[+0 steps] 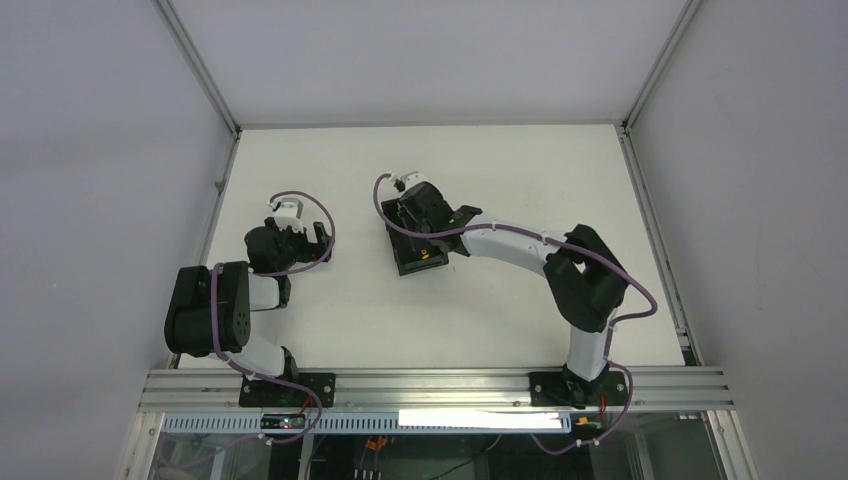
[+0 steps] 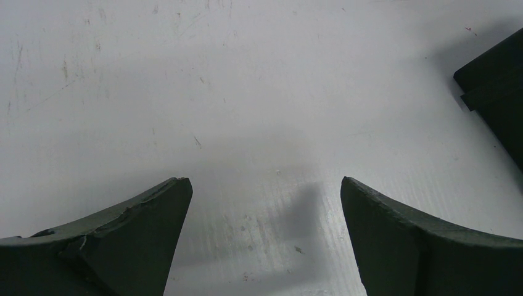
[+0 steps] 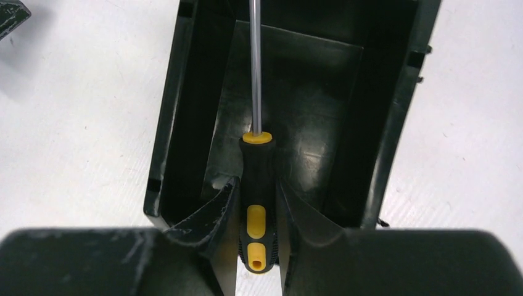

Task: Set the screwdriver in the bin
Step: Place the screwdriver in the bin.

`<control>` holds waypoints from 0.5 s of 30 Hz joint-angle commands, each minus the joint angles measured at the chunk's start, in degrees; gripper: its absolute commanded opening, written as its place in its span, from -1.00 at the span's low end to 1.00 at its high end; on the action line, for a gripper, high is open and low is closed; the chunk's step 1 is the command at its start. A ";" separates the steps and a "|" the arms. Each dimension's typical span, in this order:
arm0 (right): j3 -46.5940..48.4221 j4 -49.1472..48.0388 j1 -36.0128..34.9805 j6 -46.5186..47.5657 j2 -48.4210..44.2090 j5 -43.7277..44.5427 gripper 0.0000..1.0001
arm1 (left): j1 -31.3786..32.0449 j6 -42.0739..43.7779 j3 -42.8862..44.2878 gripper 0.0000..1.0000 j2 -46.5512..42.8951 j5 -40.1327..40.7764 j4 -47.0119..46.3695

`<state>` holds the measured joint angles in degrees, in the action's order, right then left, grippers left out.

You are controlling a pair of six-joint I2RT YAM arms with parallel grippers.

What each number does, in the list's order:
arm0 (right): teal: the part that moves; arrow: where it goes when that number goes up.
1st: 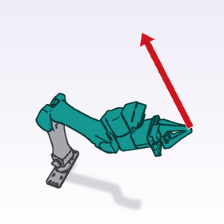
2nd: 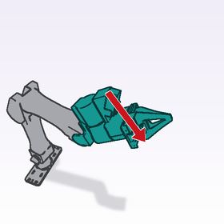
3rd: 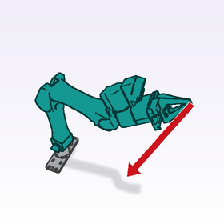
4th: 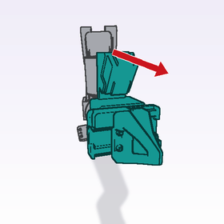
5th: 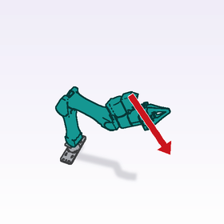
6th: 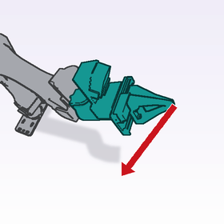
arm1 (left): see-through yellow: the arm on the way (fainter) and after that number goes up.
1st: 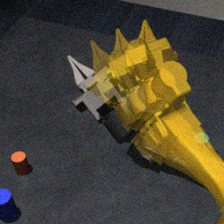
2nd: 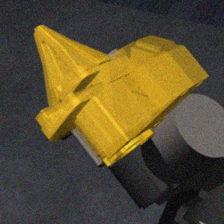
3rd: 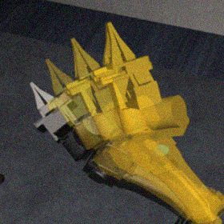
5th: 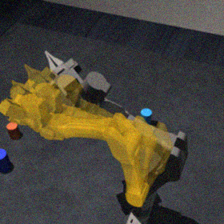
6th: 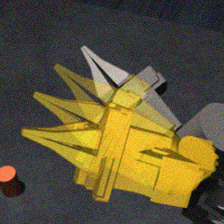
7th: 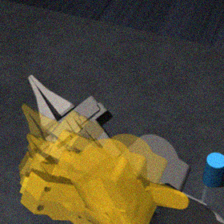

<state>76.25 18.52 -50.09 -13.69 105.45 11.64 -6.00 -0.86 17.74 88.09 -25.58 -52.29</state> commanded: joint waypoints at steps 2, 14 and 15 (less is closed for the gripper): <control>-0.78 -7.48 0.01 1.58 1.95 -0.97 -1.00 | -0.08 0.34 0.98 0.98 -0.90 -0.27 -1.91; 0.77 -7.56 -0.01 4.36 4.17 -0.46 -0.80 | -0.06 0.34 0.99 0.98 -0.91 -0.26 -1.94; 0.92 -7.46 -0.01 4.33 3.97 -0.55 -0.68 | -0.06 0.34 0.98 0.98 -0.91 -0.26 -1.94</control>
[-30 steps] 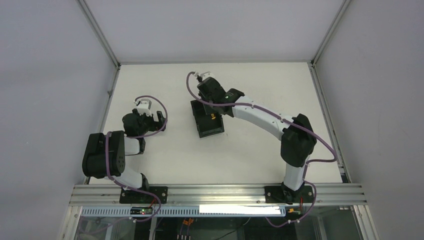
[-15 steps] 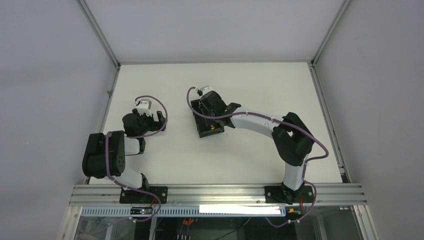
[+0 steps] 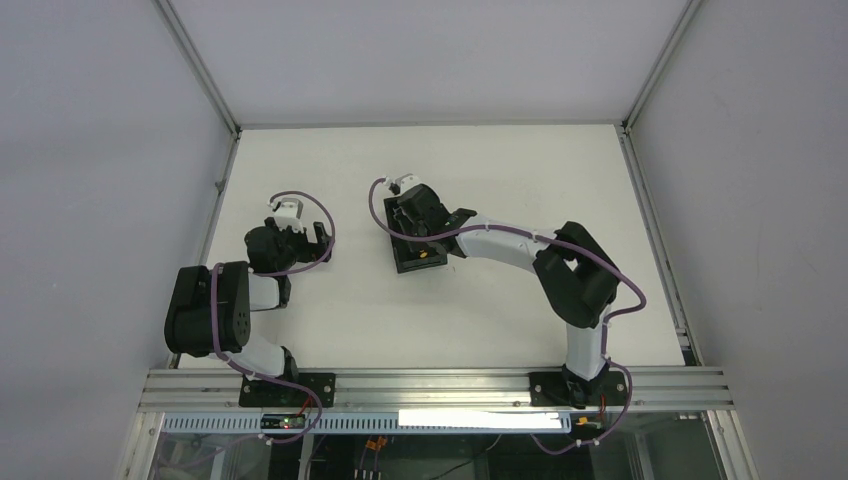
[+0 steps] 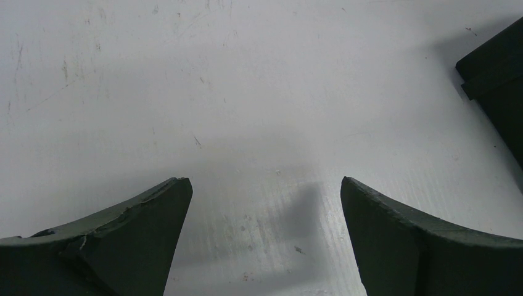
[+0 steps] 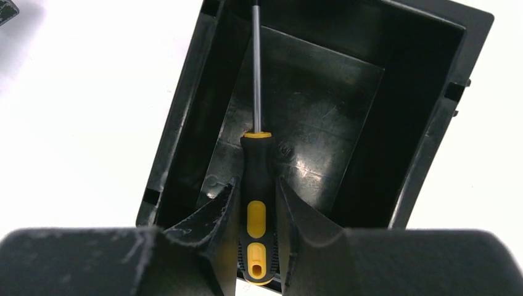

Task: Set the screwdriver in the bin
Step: Place the screwdriver in the bin.

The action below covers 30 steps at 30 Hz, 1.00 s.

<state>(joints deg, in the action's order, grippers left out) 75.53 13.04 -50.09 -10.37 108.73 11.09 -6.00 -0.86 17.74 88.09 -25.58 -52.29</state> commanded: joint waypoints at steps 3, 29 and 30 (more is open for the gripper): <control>1.63 -2.00 -0.01 0.96 -0.49 0.26 -0.46 | -0.06 0.34 0.98 0.98 -0.86 -0.26 -1.93; 10.95 9.41 -0.01 2.02 -10.73 1.99 -0.11 | -0.06 0.34 0.98 0.98 -0.91 -0.26 -1.94; 11.90 10.13 -0.01 2.12 -10.99 2.00 -0.10 | -0.05 0.34 1.01 0.98 -0.93 -0.26 -1.94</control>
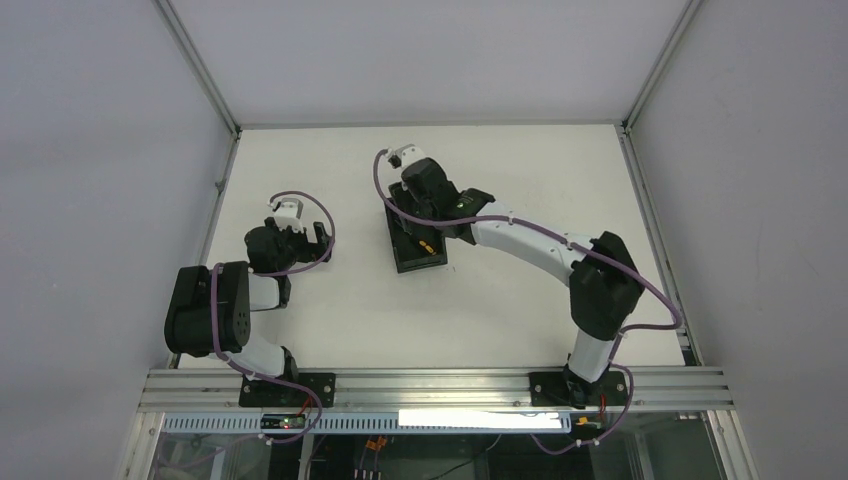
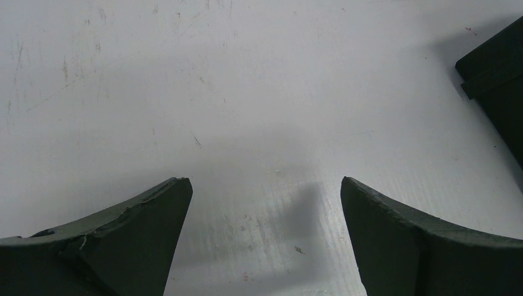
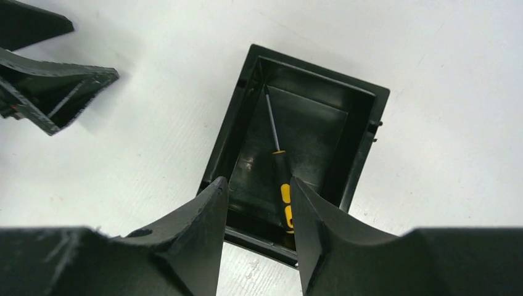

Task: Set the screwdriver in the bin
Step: Place the screwdriver in the bin, then reset both arms

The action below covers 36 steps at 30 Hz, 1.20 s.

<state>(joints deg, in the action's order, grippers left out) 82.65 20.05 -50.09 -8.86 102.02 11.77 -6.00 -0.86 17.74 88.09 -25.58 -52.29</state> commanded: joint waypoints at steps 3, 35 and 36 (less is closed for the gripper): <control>8.04 5.33 -0.01 0.94 -4.74 1.49 -0.10 | -0.11 0.34 0.99 0.98 -0.90 -0.27 -1.94; 37.75 22.23 4.20 7.52 0.25 2.45 0.99 | -0.12 0.34 0.98 0.98 -0.88 -0.27 -1.86; 37.31 22.43 5.18 7.20 -0.47 1.52 0.99 | -0.12 0.34 0.98 0.98 -0.90 -0.26 -1.92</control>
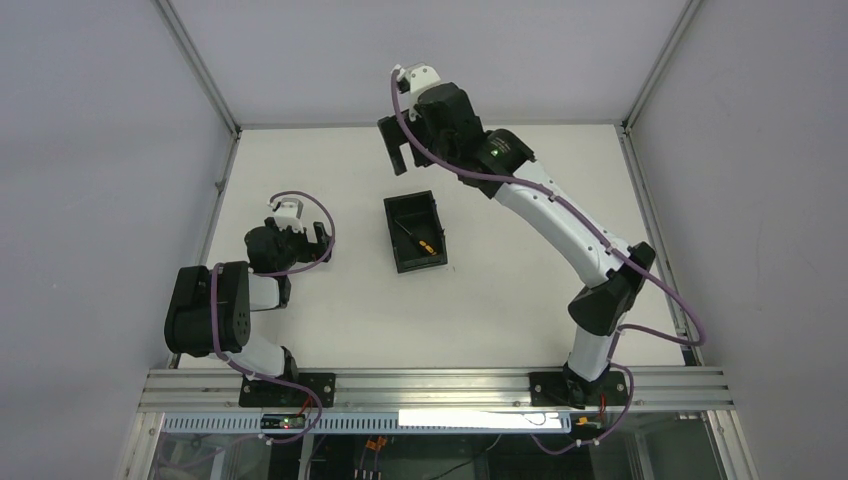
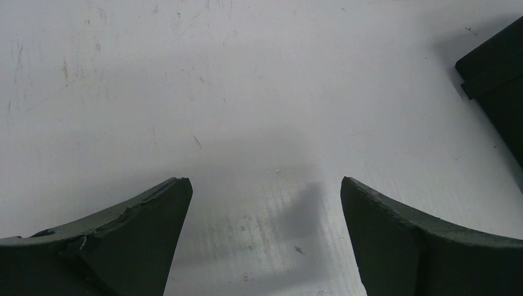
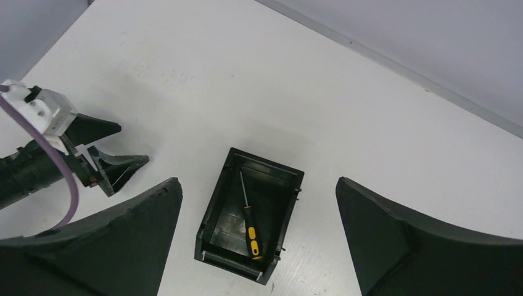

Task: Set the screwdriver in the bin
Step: Reset both arms

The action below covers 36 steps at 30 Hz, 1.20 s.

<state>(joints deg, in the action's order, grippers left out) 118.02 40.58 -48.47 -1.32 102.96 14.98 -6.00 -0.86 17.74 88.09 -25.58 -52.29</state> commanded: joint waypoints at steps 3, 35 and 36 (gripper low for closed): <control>-0.10 2.01 7.32 -0.60 -3.56 -3.57 0.98 | -0.08 0.34 0.98 0.98 -0.91 -0.26 -1.94; -15.87 3.94 53.04 -2.18 -14.36 -21.73 0.99 | -0.11 0.34 0.98 0.98 -0.88 -0.26 -1.92; -15.69 4.01 53.04 -1.91 -14.23 -21.81 0.99 | -0.06 0.34 1.01 0.98 -0.89 -0.28 -1.92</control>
<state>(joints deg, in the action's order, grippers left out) 101.49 46.19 4.64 -2.87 90.21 -5.19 -6.00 -0.86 17.74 88.09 -25.58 -52.29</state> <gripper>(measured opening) 0.992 0.992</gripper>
